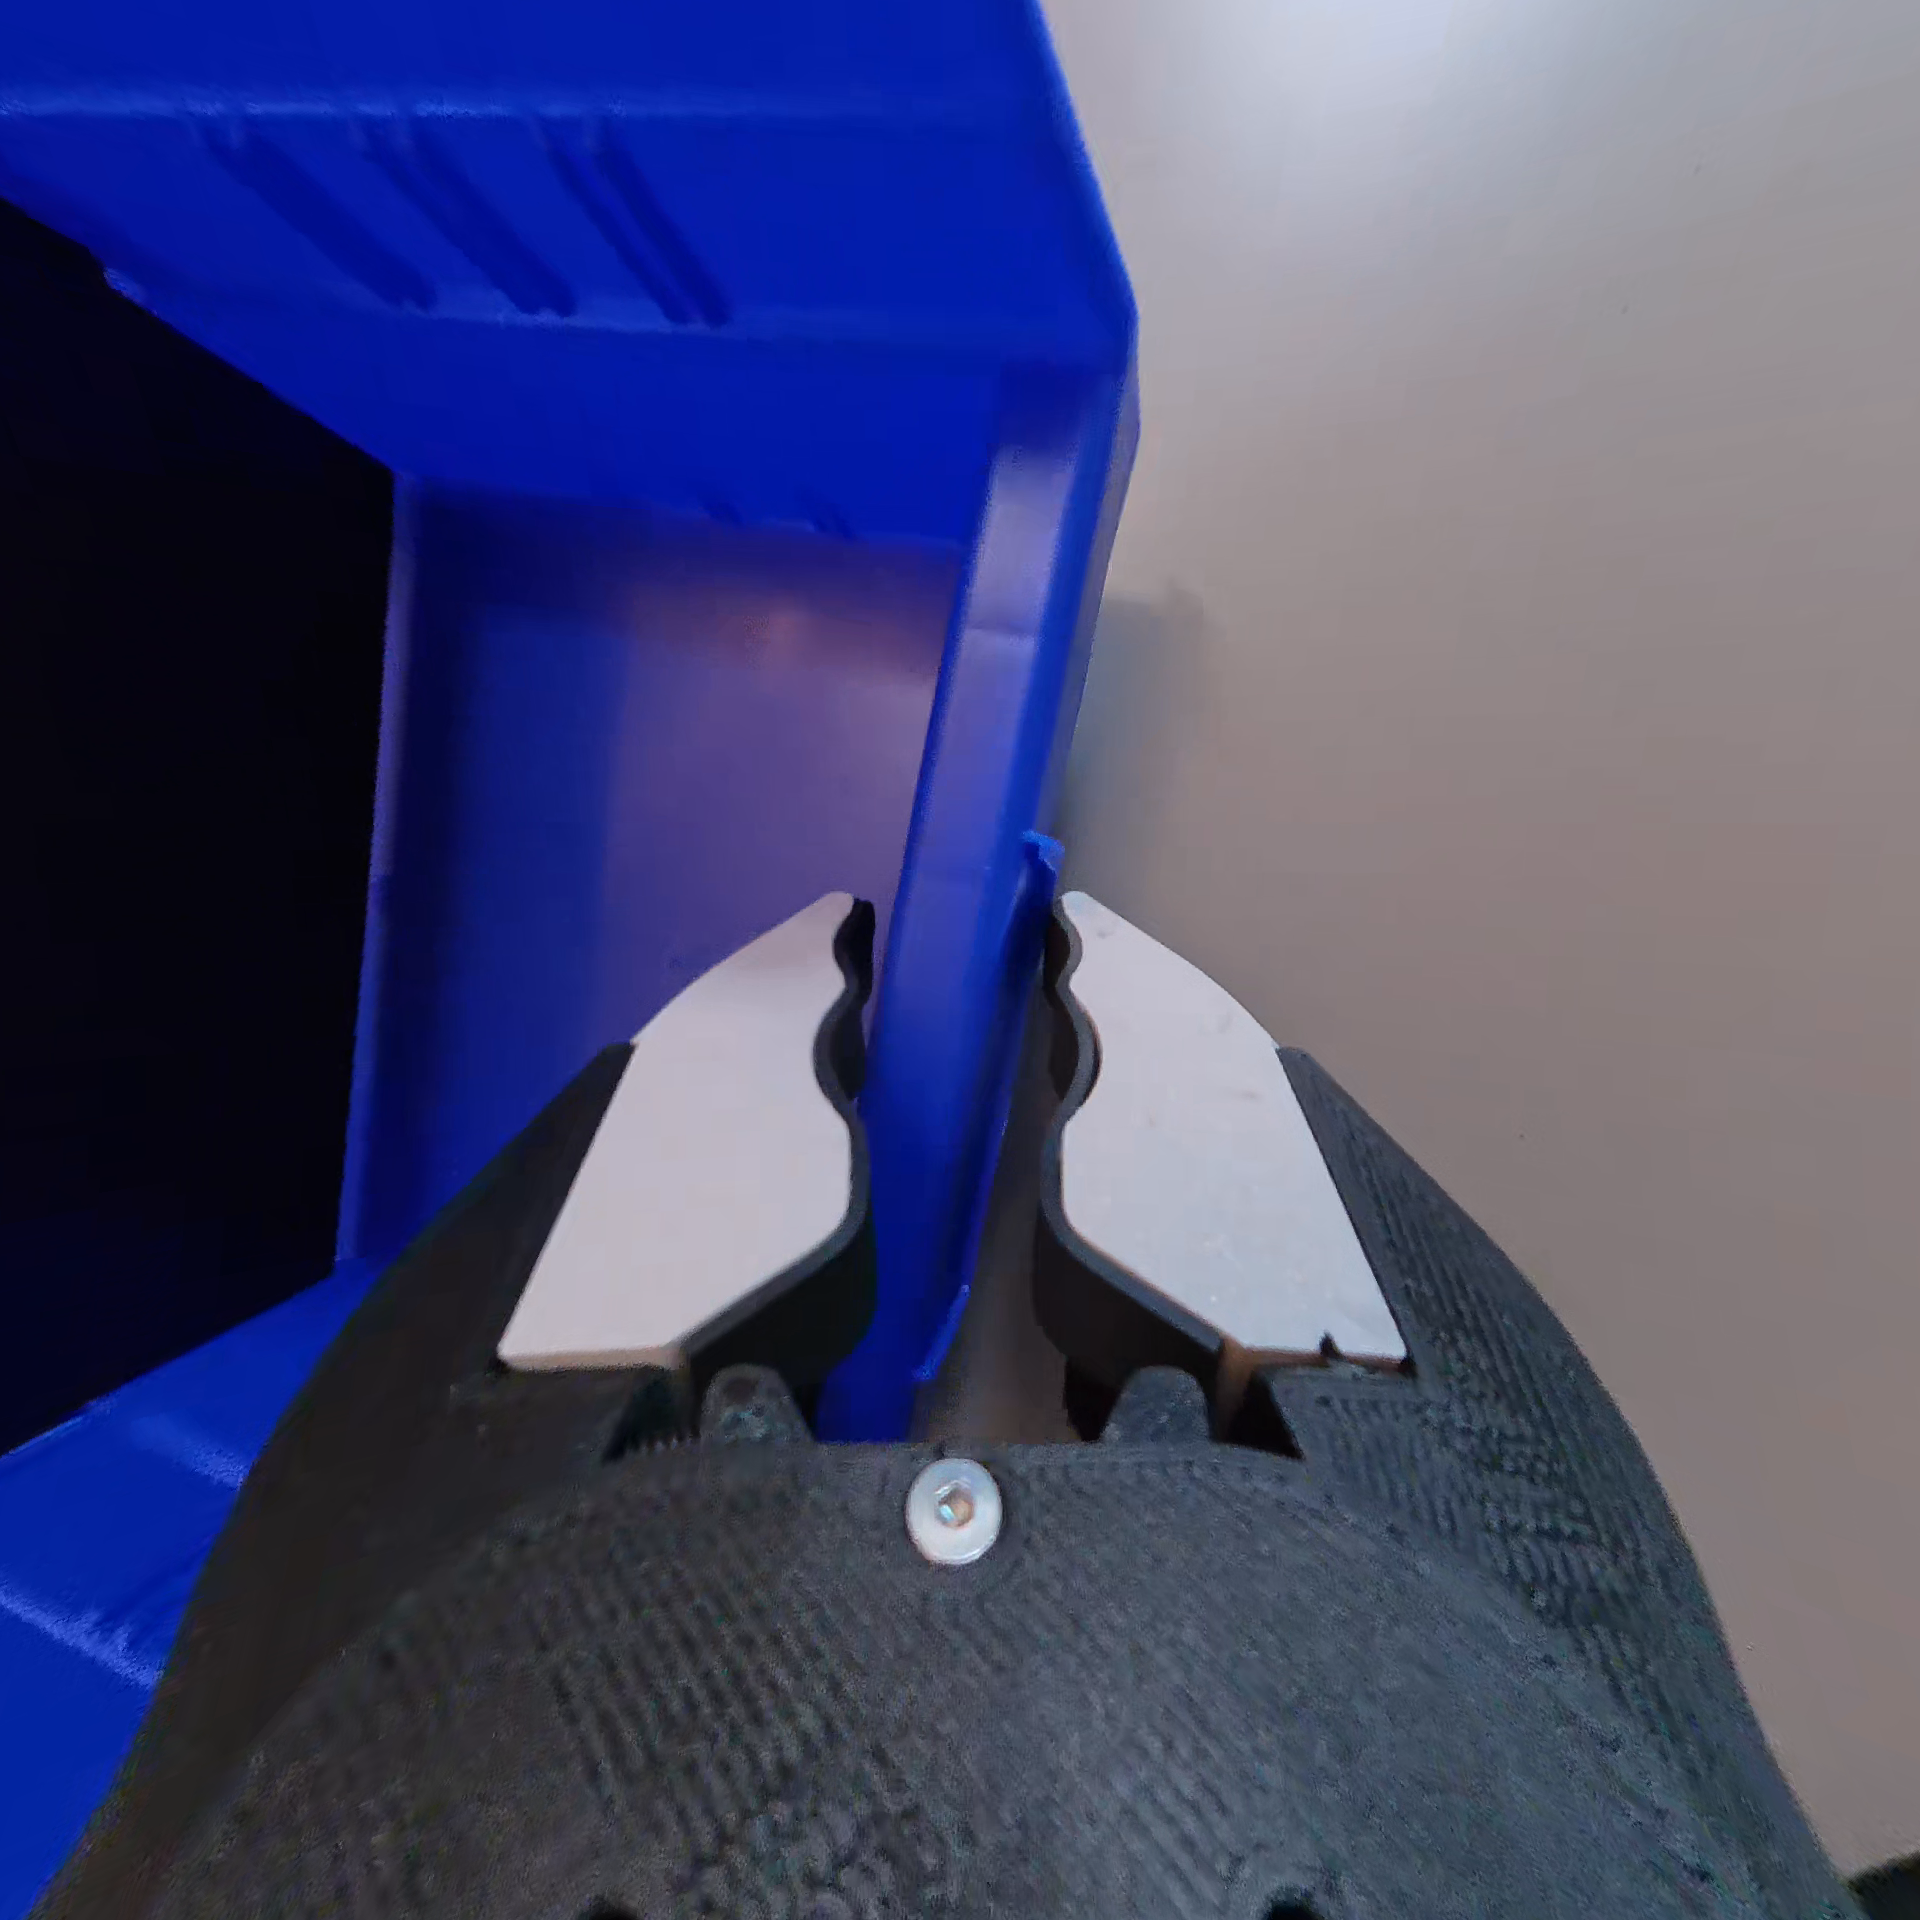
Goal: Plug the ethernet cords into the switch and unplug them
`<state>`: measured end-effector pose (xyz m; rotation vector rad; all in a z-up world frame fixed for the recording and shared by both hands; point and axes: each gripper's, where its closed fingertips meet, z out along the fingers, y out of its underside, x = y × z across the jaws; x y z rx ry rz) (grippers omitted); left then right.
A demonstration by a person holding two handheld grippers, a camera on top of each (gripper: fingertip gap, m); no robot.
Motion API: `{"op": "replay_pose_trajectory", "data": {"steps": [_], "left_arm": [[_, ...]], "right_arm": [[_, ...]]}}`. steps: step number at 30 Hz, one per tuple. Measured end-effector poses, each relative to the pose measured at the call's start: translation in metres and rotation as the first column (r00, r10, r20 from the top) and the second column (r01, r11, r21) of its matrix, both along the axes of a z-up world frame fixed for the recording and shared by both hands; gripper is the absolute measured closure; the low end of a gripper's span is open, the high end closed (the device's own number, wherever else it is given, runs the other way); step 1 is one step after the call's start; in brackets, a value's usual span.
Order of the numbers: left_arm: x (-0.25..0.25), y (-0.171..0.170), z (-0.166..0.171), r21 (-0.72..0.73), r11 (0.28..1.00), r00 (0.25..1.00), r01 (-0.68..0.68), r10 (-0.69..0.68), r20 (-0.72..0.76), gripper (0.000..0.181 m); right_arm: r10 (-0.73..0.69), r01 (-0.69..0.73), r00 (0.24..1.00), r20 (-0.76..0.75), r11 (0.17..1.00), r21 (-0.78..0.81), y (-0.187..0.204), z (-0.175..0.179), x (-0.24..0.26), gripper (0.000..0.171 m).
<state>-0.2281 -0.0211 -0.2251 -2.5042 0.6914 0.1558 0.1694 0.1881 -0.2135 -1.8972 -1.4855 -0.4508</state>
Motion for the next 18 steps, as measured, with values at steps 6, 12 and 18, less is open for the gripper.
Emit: {"op": "replay_pose_trajectory", "data": {"steps": [6,12,18], "left_arm": [[0.017,0.001,0.001,0.030,0.998,0.998,0.047,-0.046,-0.049,0.150],[0.056,-0.005,0.001,0.056,0.977,0.977,0.204,-0.200,-0.078,0.150],[0.093,-0.008,0.004,0.113,0.917,0.919,0.381,-0.364,-0.149,0.150]], "right_arm": [[0.090,-0.093,0.994,0.055,0.994,0.061,-0.027,0.001,-0.020,0.138],[0.188,-0.192,0.981,0.056,0.978,0.084,-0.082,0.002,-0.052,0.139],[0.309,-0.311,0.950,0.040,0.946,0.093,-0.142,0.002,-0.071,0.139]]}}
